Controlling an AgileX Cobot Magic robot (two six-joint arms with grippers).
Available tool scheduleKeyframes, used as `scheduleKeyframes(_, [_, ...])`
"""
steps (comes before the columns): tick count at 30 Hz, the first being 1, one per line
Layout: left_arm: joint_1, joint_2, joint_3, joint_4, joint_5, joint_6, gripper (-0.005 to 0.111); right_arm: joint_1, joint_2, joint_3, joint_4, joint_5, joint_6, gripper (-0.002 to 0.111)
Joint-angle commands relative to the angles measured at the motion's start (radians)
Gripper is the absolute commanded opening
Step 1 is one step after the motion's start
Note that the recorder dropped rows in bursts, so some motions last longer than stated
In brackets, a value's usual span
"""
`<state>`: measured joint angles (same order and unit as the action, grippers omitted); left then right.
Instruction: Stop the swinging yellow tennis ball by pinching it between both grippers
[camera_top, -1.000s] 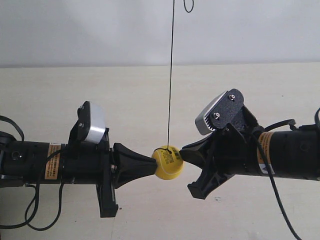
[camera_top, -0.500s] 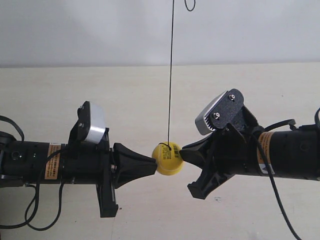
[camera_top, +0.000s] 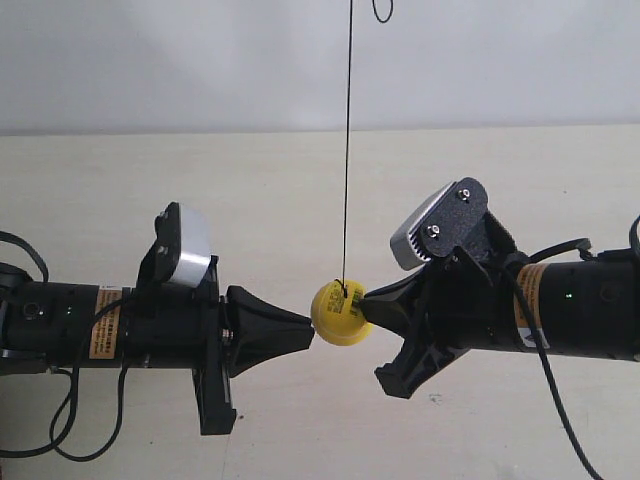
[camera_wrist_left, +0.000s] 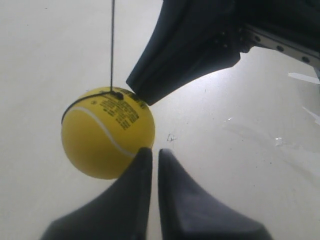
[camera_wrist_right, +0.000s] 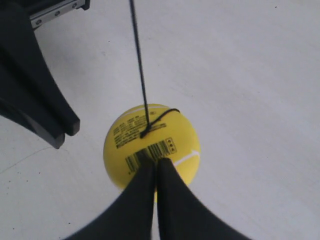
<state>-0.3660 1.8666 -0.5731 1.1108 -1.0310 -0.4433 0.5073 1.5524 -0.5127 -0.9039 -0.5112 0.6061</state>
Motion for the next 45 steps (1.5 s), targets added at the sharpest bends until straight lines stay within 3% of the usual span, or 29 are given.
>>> scheduleKeyframes(1, [-0.005,-0.007,-0.004,0.007,-0.015,-0.006,0.005,0.003,-0.004,0.004,-0.003,-0.009,-0.001,0.0])
scheduleKeyframes(15, [-0.005,-0.066,0.002,0.007,-0.003,-0.006,0.005,0.003,-0.156,0.004,-0.001,0.14,-0.013,0.0])
scheduleKeyframes(25, [-0.005,-0.252,0.08,-0.061,0.143,-0.04,0.005,0.003,-0.293,0.056,0.017,0.085,-0.023,0.0])
scheduleKeyframes(39, [-0.005,-0.69,0.307,-0.362,0.171,-0.035,0.005,0.003,-0.625,0.168,0.131,0.082,-0.044,0.0])
scheduleKeyframes(45, [-0.005,-0.953,0.371,-0.415,0.171,-0.045,0.005,0.003,-0.893,0.207,0.142,0.214,0.052,0.0])
